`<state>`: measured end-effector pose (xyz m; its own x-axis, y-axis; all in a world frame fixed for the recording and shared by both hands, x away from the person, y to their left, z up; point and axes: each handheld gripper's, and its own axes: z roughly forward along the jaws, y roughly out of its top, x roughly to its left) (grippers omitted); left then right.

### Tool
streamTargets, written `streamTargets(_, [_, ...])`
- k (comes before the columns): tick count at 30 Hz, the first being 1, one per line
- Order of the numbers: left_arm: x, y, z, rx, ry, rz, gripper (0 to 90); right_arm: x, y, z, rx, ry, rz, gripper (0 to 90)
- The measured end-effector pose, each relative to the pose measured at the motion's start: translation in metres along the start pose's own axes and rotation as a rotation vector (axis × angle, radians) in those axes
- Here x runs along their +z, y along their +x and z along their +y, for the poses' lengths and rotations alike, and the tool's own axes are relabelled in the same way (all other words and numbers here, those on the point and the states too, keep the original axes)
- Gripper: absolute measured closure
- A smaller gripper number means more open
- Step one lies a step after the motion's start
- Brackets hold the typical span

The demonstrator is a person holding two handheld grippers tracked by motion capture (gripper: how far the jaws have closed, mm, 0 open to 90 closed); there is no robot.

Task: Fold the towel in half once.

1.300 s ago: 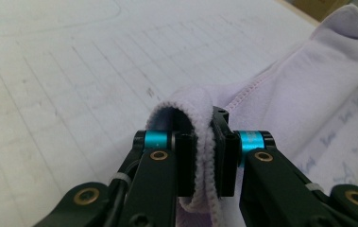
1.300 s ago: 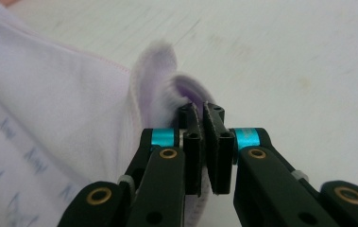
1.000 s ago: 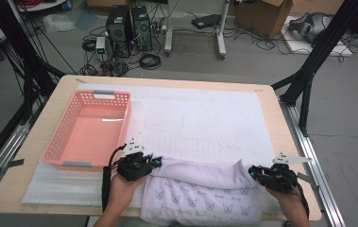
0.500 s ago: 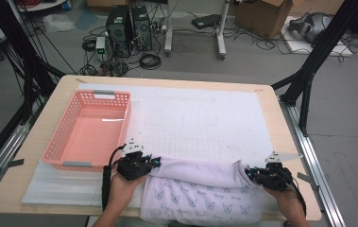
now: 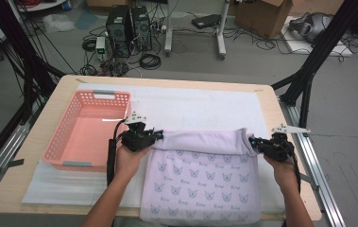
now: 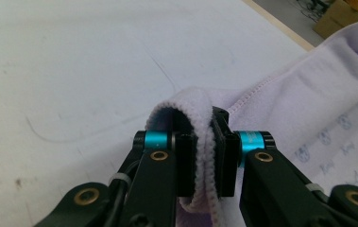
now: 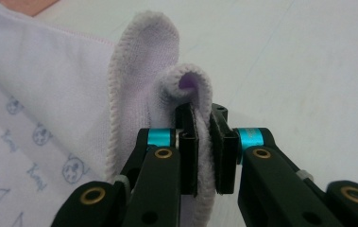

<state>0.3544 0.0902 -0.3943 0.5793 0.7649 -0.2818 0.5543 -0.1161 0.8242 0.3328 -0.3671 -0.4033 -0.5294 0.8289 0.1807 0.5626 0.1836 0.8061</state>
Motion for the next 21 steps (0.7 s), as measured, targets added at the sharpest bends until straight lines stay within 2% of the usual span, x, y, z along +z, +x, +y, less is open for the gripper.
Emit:
streamTargets(7, [0.02, 0.015, 0.019, -0.034, -0.032, 0.016, 81.9, 0.01, -0.013, 0.028, -0.004, -0.005, -0.037, 83.8])
streamTargets(13, [0.036, 0.026, 0.02, -0.065, -0.037, 0.023, 81.9, 0.017, -0.023, 0.04, 0.012, -0.021, -0.06, 83.7])
streamTargets(16, [0.042, 0.028, 0.019, -0.061, -0.017, 0.044, 81.9, 0.025, -0.027, 0.041, 0.026, -0.001, -0.068, 83.7])
streamTargets(19, [0.045, 0.031, 0.016, -0.059, 0.006, 0.069, 81.8, 0.034, -0.028, 0.04, 0.046, -0.003, -0.071, 83.7])
streamTargets(21, [0.048, 0.032, 0.014, -0.05, 0.027, 0.082, 81.1, 0.041, -0.027, 0.038, 0.045, 0.022, -0.08, 82.8])
